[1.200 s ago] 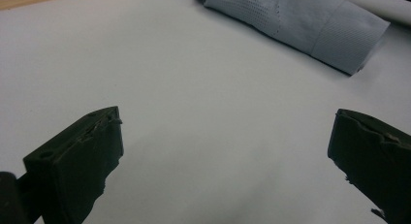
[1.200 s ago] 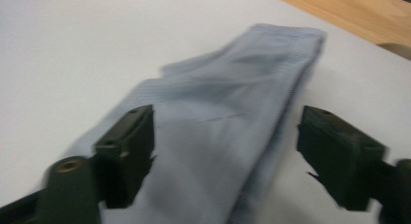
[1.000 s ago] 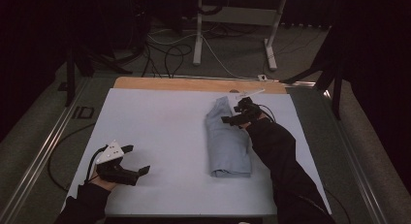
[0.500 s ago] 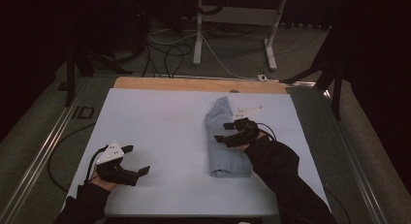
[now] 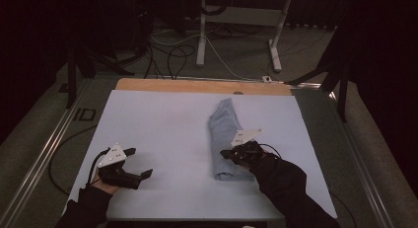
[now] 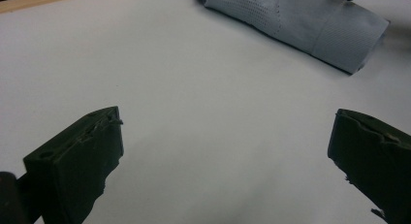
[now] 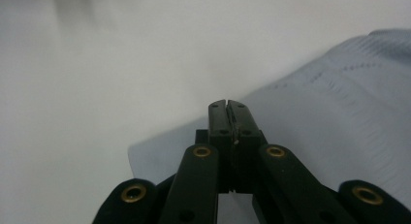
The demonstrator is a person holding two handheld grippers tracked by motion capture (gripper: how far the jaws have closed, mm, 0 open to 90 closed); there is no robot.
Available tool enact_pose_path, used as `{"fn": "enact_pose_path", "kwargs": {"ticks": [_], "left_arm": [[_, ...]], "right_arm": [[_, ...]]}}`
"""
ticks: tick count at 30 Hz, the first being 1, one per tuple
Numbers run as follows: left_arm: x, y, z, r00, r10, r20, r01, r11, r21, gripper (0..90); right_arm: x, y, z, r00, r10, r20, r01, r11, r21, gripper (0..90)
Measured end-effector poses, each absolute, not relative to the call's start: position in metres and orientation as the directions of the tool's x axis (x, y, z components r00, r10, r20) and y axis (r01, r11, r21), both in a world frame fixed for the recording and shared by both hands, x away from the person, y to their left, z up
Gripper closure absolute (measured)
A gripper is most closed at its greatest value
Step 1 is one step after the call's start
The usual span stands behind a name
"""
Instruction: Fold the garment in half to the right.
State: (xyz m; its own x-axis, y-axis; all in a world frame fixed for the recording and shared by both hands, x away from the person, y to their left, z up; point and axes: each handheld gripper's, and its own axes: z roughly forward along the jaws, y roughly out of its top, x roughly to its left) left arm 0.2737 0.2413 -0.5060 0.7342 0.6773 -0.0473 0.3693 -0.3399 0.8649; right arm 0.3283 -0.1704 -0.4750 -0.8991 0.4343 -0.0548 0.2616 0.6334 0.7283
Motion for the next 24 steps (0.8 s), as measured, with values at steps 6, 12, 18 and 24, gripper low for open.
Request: {"fn": "enact_pose_path", "kwargs": {"ticks": [6, 12, 18, 24], "left_arm": [[0.275, 0.24, -0.508, 0.738, 0.673, -0.05, 0.373, -0.345, 0.861, 0.5], [0.274, 0.24, -0.507, 0.736, 0.675, -0.055, 0.374, -0.337, 0.864, 0.5], [0.274, 0.24, -0.507, 0.738, 0.673, -0.052, 0.372, -0.341, 0.863, 0.5], [0.274, 0.24, -0.507, 0.737, 0.674, -0.05, 0.368, -0.338, 0.866, 0.5]], "right_arm": [[0.327, -0.17, -0.493, -0.912, 0.406, -0.054, 0.264, 0.683, 0.681, 90.0], [0.325, -0.167, -0.518, -0.916, 0.402, 0.007, 0.307, 0.687, 0.659, 90.0], [0.32, -0.17, -0.517, -0.921, 0.388, 0.027, 0.309, 0.689, 0.655, 90.0], [0.311, -0.173, -0.518, -0.925, 0.378, 0.045, 0.313, 0.688, 0.655, 90.0]]}}
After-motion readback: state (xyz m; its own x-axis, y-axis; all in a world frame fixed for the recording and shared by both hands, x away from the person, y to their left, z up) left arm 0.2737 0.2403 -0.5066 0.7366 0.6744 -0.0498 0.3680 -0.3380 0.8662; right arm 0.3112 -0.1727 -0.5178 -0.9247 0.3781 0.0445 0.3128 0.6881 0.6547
